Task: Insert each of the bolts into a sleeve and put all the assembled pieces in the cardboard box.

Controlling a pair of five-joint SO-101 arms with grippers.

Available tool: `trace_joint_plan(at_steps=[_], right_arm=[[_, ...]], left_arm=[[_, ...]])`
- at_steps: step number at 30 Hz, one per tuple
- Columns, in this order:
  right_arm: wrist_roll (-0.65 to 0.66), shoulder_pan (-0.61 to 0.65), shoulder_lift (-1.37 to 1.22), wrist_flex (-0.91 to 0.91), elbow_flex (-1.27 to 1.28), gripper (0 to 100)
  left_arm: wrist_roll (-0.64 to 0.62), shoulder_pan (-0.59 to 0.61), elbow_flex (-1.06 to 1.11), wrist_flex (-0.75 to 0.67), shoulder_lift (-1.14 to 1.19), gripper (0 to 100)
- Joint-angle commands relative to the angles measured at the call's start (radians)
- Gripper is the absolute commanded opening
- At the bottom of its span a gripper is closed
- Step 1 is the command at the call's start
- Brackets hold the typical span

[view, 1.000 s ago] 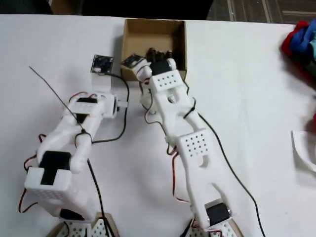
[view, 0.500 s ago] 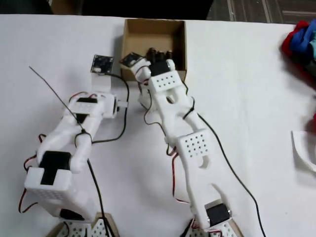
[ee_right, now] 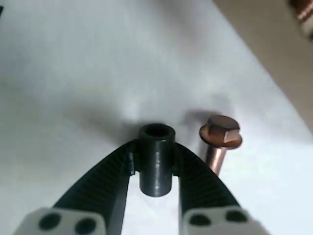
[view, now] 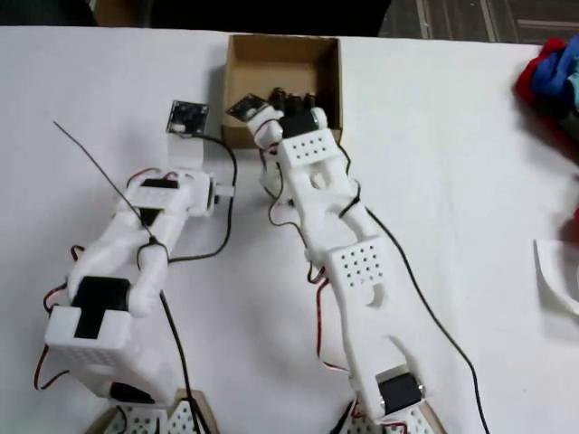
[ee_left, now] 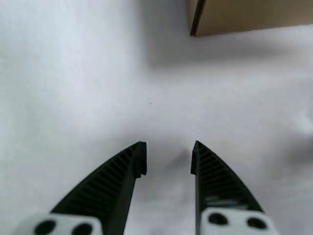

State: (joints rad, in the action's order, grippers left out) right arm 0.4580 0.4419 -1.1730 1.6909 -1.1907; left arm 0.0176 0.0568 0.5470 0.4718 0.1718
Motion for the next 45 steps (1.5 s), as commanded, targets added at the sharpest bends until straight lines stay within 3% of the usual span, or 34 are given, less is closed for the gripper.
trace_joint_plan(at_steps=[1, 9, 14, 26, 32, 39, 45], right_arm=[[0.0, 0.007, 0.035, 0.053, -0.034, 2.2], [0.008, 0.013, 0.082, 0.073, -0.003, 3.3], [0.008, 0.013, 0.051, 0.071, 0.068, 13.3], [0.009, 0.007, -0.002, 0.07, 0.069, 8.1], [0.006, 0.01, -0.002, 0.07, 0.069, 15.5], [0.009, 0.013, -0.005, 0.071, 0.071, 7.2], [0.009, 0.012, -0.004, 0.074, 0.078, 14.1]], left_arm=[[0.006, 0.012, -0.045, 0.008, -0.005, 17], [0.006, 0.012, -0.045, 0.008, -0.005, 17], [0.006, 0.012, -0.045, 0.008, -0.005, 17], [0.006, 0.012, -0.045, 0.008, -0.005, 17], [0.006, 0.012, -0.045, 0.008, -0.005, 17], [0.006, 0.012, -0.045, 0.008, -0.005, 17], [0.006, 0.012, -0.045, 0.008, -0.005, 17]])
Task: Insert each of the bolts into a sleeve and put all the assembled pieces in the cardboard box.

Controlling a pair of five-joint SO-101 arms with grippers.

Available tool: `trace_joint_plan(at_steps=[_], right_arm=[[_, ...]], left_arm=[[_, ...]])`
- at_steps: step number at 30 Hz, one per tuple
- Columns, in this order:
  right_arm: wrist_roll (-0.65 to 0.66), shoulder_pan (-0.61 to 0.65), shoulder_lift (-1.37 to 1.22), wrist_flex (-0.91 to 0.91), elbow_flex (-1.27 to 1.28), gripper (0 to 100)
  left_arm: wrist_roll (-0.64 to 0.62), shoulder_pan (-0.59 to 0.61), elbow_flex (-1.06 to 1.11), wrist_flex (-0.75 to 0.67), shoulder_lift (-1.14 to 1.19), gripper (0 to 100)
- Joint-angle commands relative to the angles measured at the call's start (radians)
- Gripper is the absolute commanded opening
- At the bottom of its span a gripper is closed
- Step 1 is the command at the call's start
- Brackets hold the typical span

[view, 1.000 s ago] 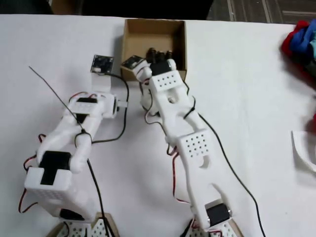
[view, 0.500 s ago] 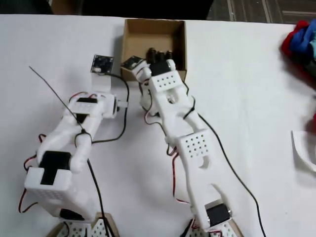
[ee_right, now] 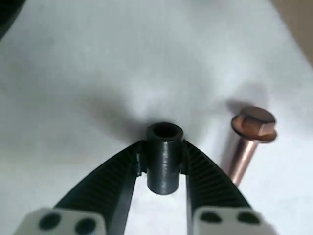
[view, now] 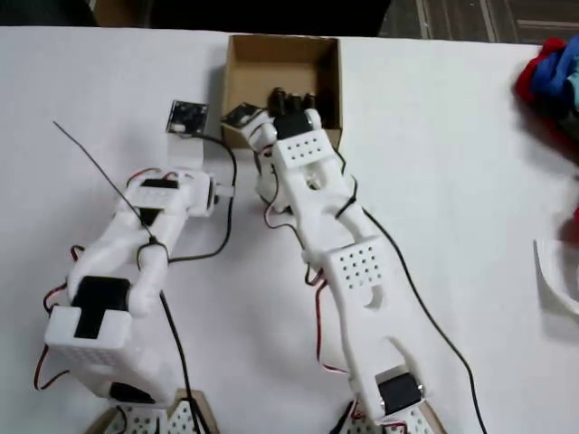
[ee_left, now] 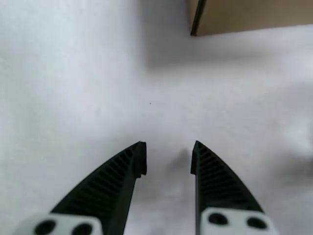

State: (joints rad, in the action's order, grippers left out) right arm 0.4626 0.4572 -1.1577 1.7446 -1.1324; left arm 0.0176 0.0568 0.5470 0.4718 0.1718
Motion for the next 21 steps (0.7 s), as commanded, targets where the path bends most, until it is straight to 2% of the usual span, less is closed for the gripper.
trace_joint_plan(at_steps=[1, 5, 9, 14, 19, 21], right_arm=[[0.005, -0.004, -0.019, 0.021, 0.02, 13.3], [0.005, -0.002, -0.021, 0.021, 0.02, 0.9], [-0.003, -0.021, 0.002, 0.022, -0.009, 2.2], [-0.055, -0.061, 0.223, 0.022, -0.066, 2.2], [-0.061, -0.117, 0.521, 0.022, 0.029, 2.2], [-0.104, -0.154, 0.641, 0.022, 0.11, 2.2]], left_arm=[[0.006, 0.012, -0.045, 0.008, -0.005, 17], [0.006, 0.012, -0.045, 0.008, -0.005, 17], [0.006, 0.012, -0.045, 0.008, -0.005, 17], [0.006, 0.012, -0.045, 0.014, -0.005, 17], [0.005, 0.012, -0.099, 0.112, 0.003, 17], [-0.015, 0.0, -0.128, 0.183, 0.003, 17]])
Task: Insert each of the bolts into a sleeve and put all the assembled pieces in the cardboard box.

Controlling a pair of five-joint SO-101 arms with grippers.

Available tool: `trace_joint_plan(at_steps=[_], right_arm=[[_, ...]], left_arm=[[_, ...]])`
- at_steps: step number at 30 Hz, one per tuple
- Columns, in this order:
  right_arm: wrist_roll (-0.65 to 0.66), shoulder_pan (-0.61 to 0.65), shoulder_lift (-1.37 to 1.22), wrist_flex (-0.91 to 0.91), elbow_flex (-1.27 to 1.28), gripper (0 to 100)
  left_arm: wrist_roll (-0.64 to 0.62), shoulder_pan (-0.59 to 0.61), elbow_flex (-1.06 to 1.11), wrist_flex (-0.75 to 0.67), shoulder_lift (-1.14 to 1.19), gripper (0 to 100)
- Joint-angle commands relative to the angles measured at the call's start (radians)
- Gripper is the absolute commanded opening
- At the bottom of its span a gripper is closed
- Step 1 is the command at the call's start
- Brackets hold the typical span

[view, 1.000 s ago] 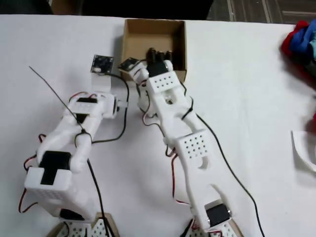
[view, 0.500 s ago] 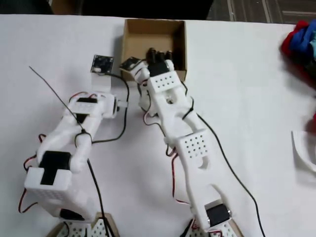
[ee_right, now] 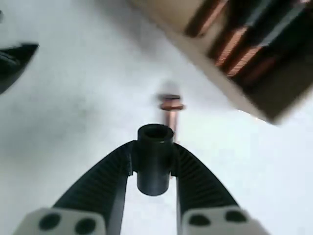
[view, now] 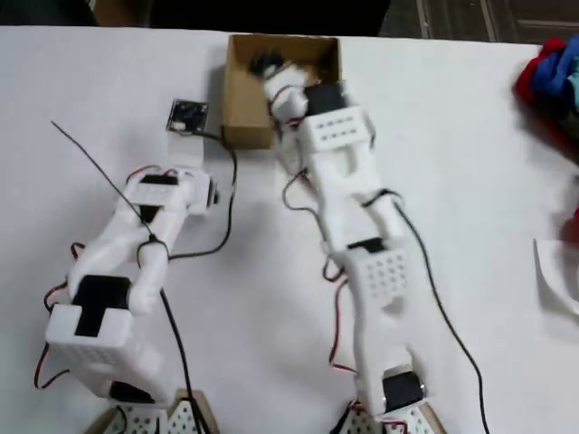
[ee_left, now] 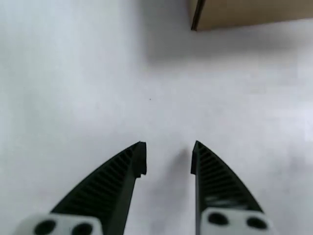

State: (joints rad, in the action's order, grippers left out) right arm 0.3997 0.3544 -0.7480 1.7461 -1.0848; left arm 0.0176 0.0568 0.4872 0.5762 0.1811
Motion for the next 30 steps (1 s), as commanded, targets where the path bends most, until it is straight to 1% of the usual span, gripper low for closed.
trace_joint_plan(at_steps=[1, 6, 9, 12, 14, 17, 19, 20, 21, 26, 28, 30], right_arm=[[-0.057, -0.074, 0.291, 0.021, 0.106, 2.2], [-0.095, -0.206, 0.562, 0.019, 0.374, 2.2], [-0.15, -0.303, 0.685, 0.015, 0.503, 2.2], [-0.164, -0.383, 0.768, 0.001, 0.585, 2.2], [-0.167, -0.414, 0.8, -0.001, 0.626, 2.2], [-0.169, -0.418, 0.828, -0.004, 0.69, 2.2], [-0.169, -0.423, 0.84, -0.007, 0.721, 2.2], [-0.169, -0.424, 0.845, -0.019, 0.73, 2.3], [-0.169, -0.426, 0.849, -0.027, 0.73, 2.3], [-0.167, -0.469, 0.878, -0.074, 0.729, 2.3], [-0.167, -0.473, 0.886, -0.076, 0.729, 2.3], [-0.167, -0.476, 0.888, -0.065, 0.73, 2.3]], left_arm=[[-0.046, -0.015, -0.091, 0.115, -0.006, 17], [-0.158, -0.114, -0.294, 0.336, -0.006, 17], [-0.295, -0.172, -0.4, 0.428, -0.006, 17], [-0.391, -0.235, -0.438, 0.445, -0.006, 17], [-0.4, -0.273, -0.444, 0.446, -0.012, 17], [-0.405, -0.334, -0.438, 0.451, -0.014, 17], [-0.423, -0.368, -0.444, 0.427, -0.005, 18], [-0.463, -0.391, -0.443, 0.384, -0.005, 18], [-0.516, -0.407, -0.443, 0.331, -0.005, 18], [-0.855, -0.454, -0.41, 0.052, 0.018, 18], [-0.964, -0.45, -0.39, -0.017, 0.058, 18], [-1.042, -0.437, -0.389, -0.046, 0.11, 17]])
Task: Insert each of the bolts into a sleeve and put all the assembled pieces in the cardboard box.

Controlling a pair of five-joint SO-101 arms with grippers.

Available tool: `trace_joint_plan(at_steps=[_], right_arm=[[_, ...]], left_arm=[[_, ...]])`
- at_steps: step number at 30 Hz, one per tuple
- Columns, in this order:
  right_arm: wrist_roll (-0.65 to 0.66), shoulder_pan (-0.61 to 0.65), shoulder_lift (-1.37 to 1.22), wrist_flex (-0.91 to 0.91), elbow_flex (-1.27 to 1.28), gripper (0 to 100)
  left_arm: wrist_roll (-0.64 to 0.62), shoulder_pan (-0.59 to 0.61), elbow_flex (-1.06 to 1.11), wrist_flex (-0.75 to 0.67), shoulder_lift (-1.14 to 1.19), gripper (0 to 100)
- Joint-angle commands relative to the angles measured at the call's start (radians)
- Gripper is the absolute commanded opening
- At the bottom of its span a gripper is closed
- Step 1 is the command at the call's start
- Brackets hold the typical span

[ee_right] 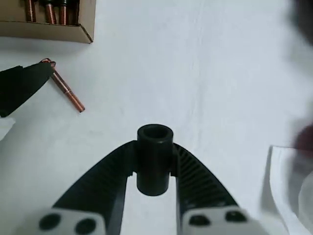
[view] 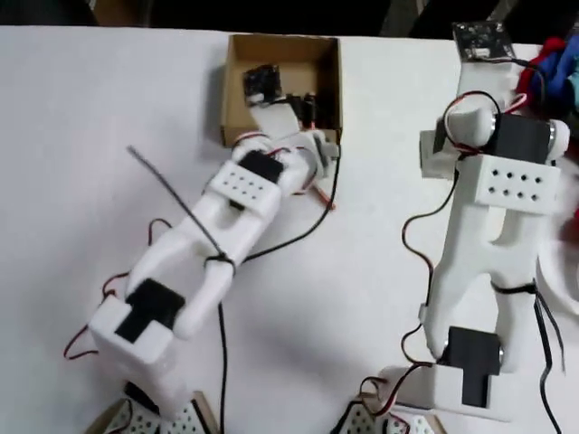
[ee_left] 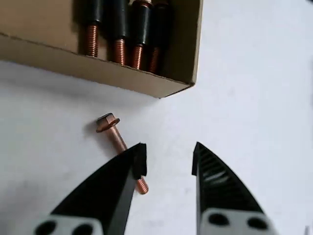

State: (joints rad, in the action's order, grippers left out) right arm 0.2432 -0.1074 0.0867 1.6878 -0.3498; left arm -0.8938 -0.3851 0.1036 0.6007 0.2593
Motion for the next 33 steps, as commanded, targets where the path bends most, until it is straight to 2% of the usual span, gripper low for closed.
trace_joint_plan(at_steps=[1, 14, 20, 27, 29, 31, 33], right_arm=[[-0.011, -0.015, 0.053, 0.004, -0.005, 2.3], [0.002, -0.205, 0.094, 0.068, -0.005, 2.3], [0.084, -0.214, 0.188, 0.068, -0.005, 2.3], [0.137, -0.209, 0.219, 0.041, -0.003, 2.3], [0.14, -0.209, 0.217, 0.007, -0.003, 2.3], [0.14, -0.209, 0.217, -0.025, -0.003, 2.3], [0.14, -0.208, 0.217, -0.051, -0.003, 2.3]], left_arm=[[-0.155, 0.012, -0.007, -0.08, 0.058, 17], [-0.173, 0.015, -0.085, -0.106, 0.288, 18], [-0.173, 0.023, -0.251, -0.11, 0.419, 17], [-0.169, 0.017, -0.487, 0.147, 0.559, 17], [-0.169, 0.023, -0.562, 0.25, 0.586, 12], [-0.166, 0.025, -0.628, 0.371, 0.608, 2], [-0.135, 0.025, -0.688, 0.503, 0.631, 4]])
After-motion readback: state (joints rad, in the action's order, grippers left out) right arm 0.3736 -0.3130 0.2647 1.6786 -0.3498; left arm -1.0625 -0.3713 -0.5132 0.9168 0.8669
